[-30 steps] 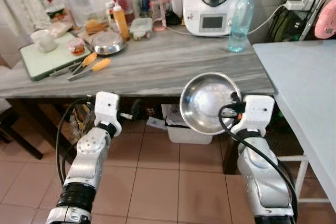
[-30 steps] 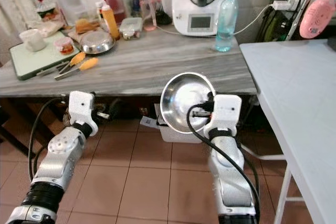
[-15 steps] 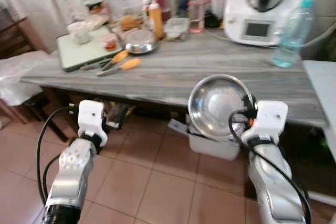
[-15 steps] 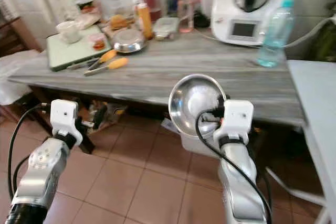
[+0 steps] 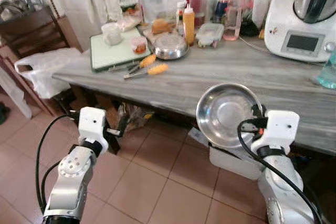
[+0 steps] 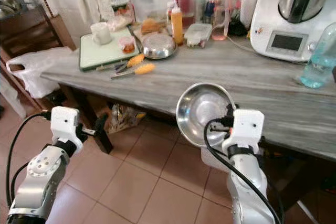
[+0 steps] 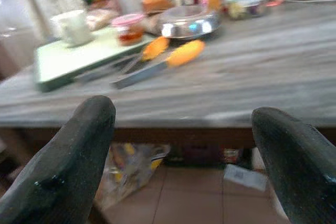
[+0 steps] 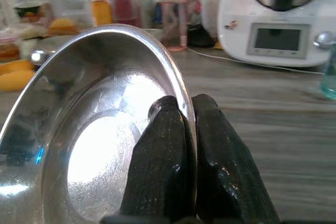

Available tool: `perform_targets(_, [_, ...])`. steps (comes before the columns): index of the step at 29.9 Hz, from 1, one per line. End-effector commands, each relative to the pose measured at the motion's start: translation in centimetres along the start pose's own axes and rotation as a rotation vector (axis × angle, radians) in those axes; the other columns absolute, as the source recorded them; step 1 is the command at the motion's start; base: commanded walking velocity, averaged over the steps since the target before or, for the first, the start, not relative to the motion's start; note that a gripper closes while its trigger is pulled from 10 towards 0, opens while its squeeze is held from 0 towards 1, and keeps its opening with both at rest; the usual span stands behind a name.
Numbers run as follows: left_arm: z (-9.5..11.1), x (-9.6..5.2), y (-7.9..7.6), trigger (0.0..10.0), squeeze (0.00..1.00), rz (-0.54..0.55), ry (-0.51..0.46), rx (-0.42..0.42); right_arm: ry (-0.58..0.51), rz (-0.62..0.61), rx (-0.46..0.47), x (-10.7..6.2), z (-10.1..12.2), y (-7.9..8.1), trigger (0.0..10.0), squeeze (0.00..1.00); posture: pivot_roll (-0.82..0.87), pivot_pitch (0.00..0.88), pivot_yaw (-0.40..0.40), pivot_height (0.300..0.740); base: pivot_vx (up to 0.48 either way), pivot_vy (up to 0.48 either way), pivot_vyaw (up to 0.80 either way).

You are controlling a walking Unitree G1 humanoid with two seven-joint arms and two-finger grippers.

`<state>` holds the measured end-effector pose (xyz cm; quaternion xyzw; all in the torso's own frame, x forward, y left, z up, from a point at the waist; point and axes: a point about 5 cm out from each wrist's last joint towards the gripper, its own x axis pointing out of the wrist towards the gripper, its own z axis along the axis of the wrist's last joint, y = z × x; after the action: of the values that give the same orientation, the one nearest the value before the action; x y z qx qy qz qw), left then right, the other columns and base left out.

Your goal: Setting the table

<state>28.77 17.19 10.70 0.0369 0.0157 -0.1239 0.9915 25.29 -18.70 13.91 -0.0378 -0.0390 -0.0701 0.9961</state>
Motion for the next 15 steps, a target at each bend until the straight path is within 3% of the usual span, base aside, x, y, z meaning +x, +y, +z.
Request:
perform_targets(1, [0.32,-0.01,0.07,10.0,0.0,-0.008,0.0,0.015,-0.02,-0.012,0.01,-0.03,0.65,-0.07,10.0,0.0,-0.05,0.0,0.104,0.74,0.289,0.0,0.0])
perform_targets(7, [0.09,-0.05,-0.39,10.0,0.0,-0.026,0.009,0.01,-0.004,-0.022,0.029,-0.21,0.46,0.03,10.0,0.0,-0.06,0.0,0.107,0.74,0.289,0.0,0.0])
perform_targets(15, [-0.01,-0.06,-0.74,10.0,0.0,-0.038,0.017,0.005,-0.003,-0.013,0.032,-0.19,0.59,0.12,10.0,0.0,-0.06,0.0,0.103,0.74,0.283,0.0,-0.8])
